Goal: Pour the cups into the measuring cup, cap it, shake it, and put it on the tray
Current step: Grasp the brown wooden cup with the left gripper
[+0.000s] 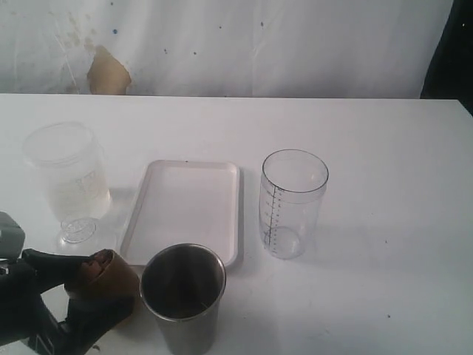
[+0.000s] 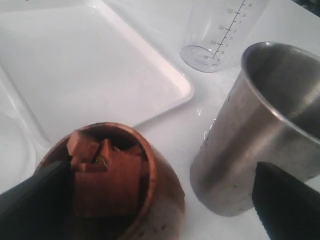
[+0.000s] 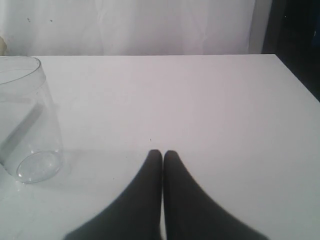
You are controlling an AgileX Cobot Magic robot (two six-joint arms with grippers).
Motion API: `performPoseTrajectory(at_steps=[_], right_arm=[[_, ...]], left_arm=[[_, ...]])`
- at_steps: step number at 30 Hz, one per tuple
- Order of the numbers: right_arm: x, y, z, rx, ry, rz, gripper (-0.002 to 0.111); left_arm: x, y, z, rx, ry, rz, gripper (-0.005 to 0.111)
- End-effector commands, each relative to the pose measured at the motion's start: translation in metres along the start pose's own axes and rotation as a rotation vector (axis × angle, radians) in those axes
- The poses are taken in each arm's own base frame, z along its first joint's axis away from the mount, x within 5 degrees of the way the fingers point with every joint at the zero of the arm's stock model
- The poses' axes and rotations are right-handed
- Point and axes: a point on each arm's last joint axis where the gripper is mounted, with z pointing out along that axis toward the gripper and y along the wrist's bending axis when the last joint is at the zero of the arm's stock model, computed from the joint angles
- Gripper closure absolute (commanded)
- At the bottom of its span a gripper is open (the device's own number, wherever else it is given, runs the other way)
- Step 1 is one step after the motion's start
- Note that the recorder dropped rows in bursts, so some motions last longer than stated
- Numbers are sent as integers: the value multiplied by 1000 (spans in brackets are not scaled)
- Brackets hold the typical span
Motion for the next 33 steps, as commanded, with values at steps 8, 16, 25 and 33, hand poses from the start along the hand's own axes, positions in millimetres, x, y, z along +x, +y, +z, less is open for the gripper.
performPoseTrajectory(at_steps=[8, 16, 25, 33], right_arm=[[1, 0, 0, -1, -1, -3, 108], [1, 0, 0, -1, -1, -3, 108], [1, 0, 0, -1, -1, -3, 108], [1, 0, 0, -1, -1, -3, 108]], left_arm=[[-5, -6, 0, 58, -70, 67, 15], [-6, -6, 0, 57, -82, 129, 15], [0, -1, 0, 5, -15, 146, 15], [7, 2, 7, 31, 26, 117, 15]])
